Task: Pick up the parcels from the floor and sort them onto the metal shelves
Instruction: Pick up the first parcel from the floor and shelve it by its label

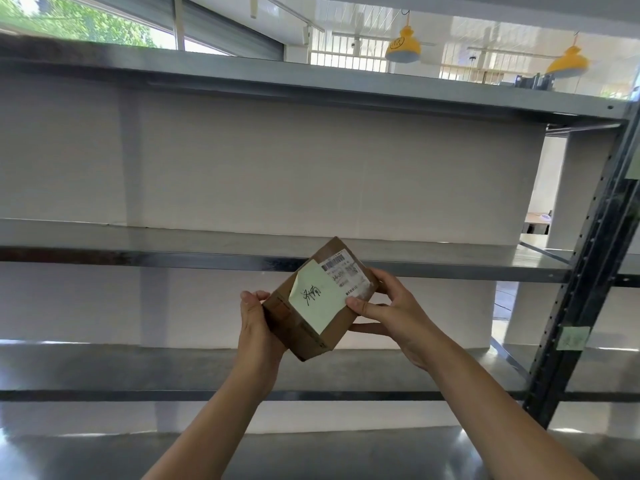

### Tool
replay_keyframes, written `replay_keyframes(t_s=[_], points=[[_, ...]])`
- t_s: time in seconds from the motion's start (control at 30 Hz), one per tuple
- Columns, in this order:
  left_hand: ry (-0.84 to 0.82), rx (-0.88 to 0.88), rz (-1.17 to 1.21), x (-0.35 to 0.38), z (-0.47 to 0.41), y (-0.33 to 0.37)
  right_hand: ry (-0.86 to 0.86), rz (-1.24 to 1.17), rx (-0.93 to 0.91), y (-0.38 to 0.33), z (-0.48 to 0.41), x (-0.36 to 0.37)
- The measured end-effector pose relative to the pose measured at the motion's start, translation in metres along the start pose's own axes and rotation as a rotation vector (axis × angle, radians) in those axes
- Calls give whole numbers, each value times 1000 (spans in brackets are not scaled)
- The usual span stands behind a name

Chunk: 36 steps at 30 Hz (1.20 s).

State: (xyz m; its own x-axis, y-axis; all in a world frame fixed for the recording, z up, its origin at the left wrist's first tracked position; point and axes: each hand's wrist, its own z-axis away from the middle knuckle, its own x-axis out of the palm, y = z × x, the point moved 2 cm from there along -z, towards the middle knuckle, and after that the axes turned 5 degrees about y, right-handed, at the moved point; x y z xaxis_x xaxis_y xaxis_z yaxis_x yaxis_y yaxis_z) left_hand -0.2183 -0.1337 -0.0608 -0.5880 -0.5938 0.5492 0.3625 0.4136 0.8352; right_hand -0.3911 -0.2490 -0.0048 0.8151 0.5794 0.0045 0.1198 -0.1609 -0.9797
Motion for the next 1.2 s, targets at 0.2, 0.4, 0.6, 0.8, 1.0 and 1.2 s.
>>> replay_keyframes(t_s=[0.2, 0.4, 0.6, 0.8, 1.0, 1.2], points=[[-267, 126, -118, -2, 4, 8, 10, -91, 112, -2, -4, -1], [-254, 124, 22, -5, 7, 10, 9, 123, 3, -4, -4, 5], [-154, 202, -2, -7, 13, 23, 66, -15, -26, 0, -5, 9], [-116, 332, -118, -8, 15, 34, 159, -80, -130, 3, -6, 11], [-72, 345, -148, -8, 18, 37, 101, -165, -172, 1, -9, 15], [29, 407, -235, -1, 28, 47, 6, -105, -119, 11, -12, 19]])
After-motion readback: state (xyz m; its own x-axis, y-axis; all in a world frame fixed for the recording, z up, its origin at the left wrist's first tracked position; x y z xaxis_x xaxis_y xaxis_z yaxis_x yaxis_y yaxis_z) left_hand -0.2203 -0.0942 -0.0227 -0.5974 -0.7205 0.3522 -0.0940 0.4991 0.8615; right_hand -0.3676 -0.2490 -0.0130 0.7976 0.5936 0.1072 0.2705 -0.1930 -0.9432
